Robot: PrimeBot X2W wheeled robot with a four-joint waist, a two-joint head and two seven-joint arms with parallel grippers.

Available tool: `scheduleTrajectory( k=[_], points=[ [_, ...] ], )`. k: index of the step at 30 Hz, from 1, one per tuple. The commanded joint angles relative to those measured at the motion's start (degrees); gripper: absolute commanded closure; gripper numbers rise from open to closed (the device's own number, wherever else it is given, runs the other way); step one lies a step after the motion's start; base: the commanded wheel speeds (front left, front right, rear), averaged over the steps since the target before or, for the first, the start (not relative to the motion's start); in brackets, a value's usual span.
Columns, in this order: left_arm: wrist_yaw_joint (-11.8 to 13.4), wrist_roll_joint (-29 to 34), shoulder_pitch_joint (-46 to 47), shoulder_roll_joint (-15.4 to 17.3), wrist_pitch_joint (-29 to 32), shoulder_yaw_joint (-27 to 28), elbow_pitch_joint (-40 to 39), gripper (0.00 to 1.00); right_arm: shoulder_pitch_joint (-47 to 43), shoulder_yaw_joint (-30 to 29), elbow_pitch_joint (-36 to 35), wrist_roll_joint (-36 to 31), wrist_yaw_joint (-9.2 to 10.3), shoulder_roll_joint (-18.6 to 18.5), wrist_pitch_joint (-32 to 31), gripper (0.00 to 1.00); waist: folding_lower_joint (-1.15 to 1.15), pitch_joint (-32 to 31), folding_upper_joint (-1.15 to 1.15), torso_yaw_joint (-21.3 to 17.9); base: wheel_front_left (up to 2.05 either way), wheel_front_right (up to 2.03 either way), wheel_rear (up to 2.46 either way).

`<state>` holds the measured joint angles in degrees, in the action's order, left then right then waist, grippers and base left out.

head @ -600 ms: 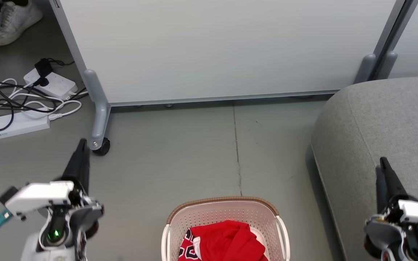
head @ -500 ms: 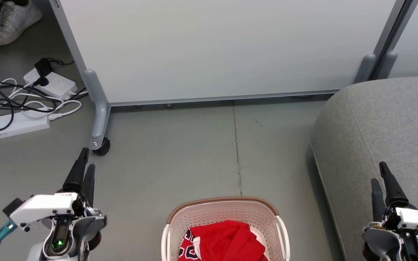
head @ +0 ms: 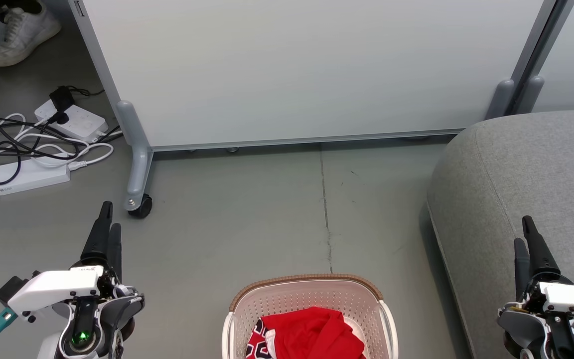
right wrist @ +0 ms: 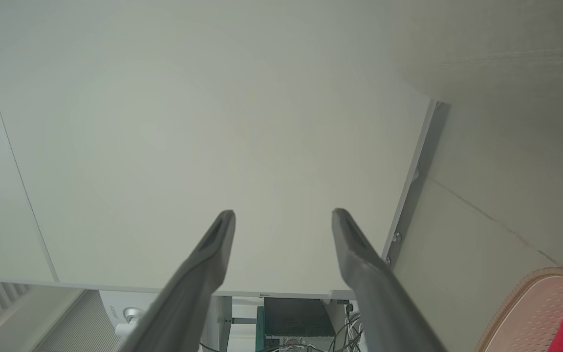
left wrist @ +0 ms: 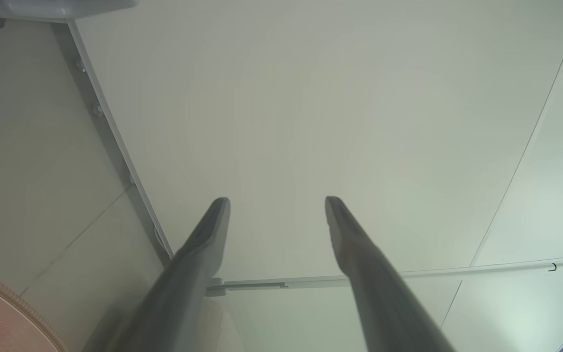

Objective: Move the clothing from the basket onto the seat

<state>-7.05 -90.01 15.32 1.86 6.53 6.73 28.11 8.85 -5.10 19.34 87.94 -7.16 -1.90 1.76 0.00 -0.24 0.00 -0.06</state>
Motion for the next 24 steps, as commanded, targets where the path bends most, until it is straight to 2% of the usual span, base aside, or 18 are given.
scheduleTrajectory(
  k=[1,12,24],
  points=[
    [-0.2,1.1,0.5,0.7,-1.0,0.3,-1.6,0.0,0.9,0.0,-1.4,-1.8,-0.13,-0.6,0.8,0.0,0.0,-0.1,0.0,0.0,0.0,0.0,0.0],
    [-0.3,8.1,-1.2,0.7,-3.9,1.6,-4.6,0.0,1.4,0.1,-3.4,-12.2,-0.18,-0.6,2.7,0.0,0.0,-0.7,0.0,0.0,0.0,0.0,0.0],
    [0.0,22.8,-3.2,0.8,-7.1,4.2,-11.2,0.0,1.1,1.3,-8.2,-32.5,-0.23,-0.6,4.6,0.0,0.0,-1.1,0.0,0.4,0.0,0.0,0.0]
  ],
)
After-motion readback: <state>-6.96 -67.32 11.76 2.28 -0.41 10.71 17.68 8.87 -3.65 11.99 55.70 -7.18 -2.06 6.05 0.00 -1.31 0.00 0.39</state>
